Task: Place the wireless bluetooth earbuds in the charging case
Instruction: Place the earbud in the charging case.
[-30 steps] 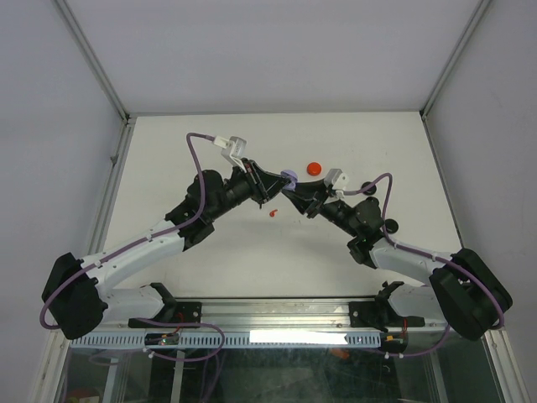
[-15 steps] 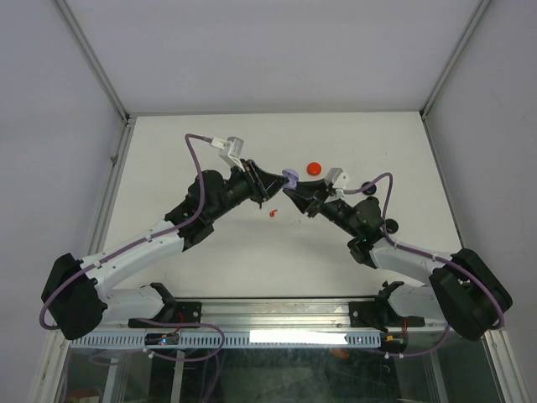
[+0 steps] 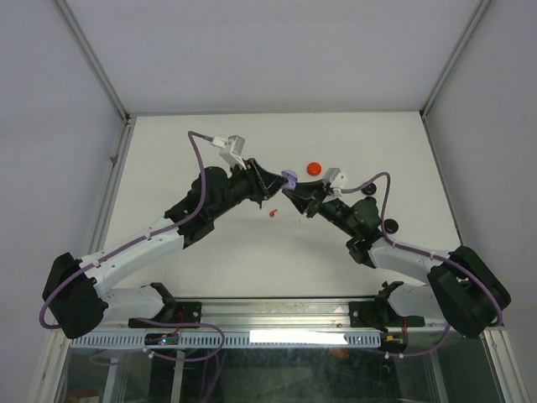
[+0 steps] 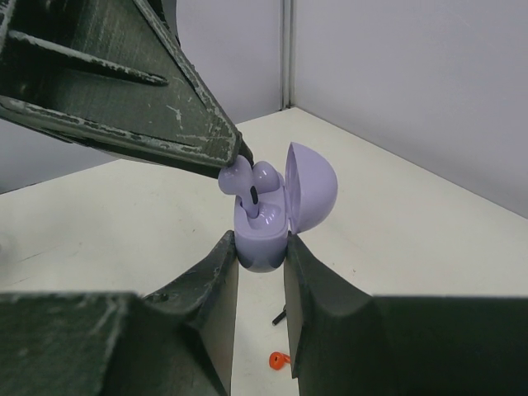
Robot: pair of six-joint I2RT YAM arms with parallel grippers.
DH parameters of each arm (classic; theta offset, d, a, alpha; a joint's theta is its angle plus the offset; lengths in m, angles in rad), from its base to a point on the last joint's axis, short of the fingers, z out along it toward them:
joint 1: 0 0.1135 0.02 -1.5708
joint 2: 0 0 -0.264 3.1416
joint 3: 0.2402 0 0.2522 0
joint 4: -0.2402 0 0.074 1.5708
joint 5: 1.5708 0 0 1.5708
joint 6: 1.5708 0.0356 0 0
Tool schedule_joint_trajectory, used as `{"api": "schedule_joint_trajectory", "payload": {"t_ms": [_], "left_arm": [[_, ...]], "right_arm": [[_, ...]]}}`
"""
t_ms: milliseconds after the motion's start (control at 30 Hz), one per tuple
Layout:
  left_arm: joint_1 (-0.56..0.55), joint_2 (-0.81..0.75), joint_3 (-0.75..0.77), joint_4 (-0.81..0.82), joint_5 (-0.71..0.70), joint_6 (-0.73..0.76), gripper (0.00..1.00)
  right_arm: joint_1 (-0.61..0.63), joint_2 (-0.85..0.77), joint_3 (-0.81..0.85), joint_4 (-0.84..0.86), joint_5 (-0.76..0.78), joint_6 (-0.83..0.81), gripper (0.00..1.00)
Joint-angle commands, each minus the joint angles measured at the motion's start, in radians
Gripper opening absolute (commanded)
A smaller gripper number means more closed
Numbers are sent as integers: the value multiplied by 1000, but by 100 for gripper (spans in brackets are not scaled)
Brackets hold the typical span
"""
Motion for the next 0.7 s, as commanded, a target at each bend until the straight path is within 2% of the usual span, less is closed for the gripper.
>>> {"api": "schedule_joint_trajectory", "payload": {"t_ms": [0,233,667], "left_arm": [[-13,17,58,-59,-30,-4,31],[-15,18,66,-93,-35,-13,36],[-24,9,69,-113,48,2,40]], "right_arm": [[16,3,38,97,16,-19,0],[17,17,33,96,59,-21,0],[17,57,36,105,75,-20,0]]}}
